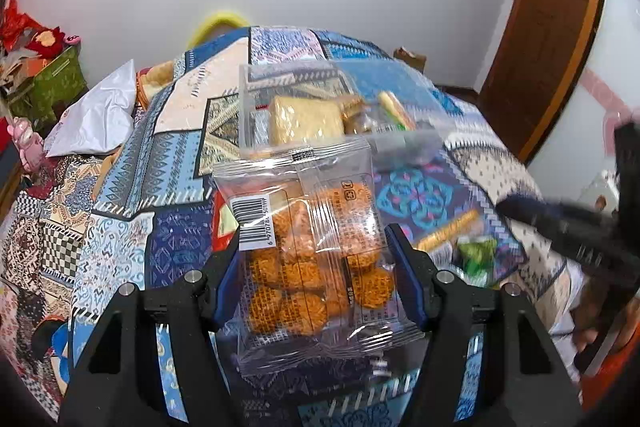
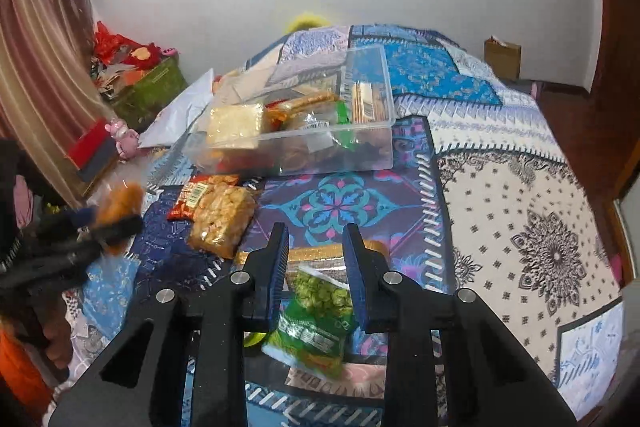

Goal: Organize snacks
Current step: 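Grasp the orange cracker bag with the left tool while the right tool grasps the green pea snack bag, then carry both bags over the clear box and release them inside with both tools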

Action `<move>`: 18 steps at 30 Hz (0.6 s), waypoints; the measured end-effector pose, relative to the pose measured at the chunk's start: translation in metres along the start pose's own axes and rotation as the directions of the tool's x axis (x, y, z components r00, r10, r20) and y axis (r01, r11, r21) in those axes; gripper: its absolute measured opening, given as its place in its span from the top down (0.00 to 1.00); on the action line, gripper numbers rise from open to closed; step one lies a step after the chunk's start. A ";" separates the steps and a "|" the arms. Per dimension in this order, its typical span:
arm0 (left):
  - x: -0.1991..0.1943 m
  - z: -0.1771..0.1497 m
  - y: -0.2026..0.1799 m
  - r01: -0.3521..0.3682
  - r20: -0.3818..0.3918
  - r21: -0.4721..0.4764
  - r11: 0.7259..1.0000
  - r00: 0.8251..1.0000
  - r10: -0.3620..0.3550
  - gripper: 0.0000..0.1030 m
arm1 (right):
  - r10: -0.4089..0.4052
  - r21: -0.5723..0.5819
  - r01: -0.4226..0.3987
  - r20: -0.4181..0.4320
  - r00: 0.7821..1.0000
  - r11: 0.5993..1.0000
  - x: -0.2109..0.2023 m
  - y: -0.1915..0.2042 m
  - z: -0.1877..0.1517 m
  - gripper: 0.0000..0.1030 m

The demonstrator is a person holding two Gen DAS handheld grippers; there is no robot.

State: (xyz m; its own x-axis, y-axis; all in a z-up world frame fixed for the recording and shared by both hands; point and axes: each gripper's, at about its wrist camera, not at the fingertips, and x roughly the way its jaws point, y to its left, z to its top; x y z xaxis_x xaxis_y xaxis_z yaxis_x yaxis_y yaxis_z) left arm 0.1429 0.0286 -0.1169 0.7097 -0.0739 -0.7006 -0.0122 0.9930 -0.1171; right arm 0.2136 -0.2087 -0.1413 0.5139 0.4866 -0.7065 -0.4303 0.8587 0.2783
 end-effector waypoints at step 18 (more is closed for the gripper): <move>0.022 -0.018 0.013 0.007 -0.085 -0.055 0.998 0.996 -0.012 0.37 | -0.039 -0.028 0.036 -0.142 0.989 0.999 0.041 0.001 -0.046 0.53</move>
State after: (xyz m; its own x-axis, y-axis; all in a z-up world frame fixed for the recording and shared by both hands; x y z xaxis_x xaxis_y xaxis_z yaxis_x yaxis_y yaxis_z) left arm 0.1454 0.0379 -0.1468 0.6478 -0.0928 -0.7562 -0.0463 0.9859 -0.1607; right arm 0.1999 -0.1950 -0.2002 0.4200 0.4247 -0.8020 -0.4325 0.8706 0.2345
